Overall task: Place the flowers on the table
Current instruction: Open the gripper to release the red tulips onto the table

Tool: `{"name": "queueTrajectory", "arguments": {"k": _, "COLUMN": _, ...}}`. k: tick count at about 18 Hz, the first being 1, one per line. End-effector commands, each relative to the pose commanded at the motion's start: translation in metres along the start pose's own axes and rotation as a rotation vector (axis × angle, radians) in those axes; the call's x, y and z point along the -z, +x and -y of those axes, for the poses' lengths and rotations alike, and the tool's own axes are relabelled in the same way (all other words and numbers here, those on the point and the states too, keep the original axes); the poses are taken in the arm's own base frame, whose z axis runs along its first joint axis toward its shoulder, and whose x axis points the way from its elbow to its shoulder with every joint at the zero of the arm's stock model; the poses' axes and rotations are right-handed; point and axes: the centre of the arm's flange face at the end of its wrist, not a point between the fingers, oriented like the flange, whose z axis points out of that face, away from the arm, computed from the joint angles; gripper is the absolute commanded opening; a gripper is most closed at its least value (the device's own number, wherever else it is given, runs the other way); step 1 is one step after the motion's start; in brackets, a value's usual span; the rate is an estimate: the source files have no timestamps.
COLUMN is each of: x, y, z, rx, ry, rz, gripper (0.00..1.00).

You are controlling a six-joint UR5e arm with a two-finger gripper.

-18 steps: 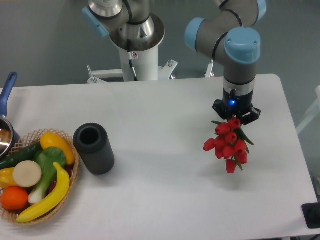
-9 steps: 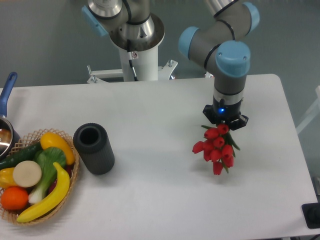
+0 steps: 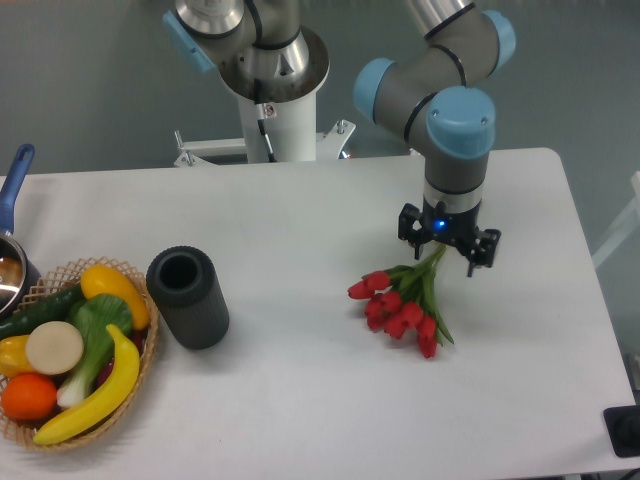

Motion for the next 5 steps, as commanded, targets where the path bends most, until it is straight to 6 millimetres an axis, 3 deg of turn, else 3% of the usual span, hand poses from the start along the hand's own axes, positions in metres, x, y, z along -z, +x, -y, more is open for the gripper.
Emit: {"name": "queueTrajectory", "arguments": {"k": 5, "x": -0.002, "y": -0.014, "z": -0.031, "rx": 0.048, "ry": -0.003, "rz": 0.005, "gripper": 1.0}}
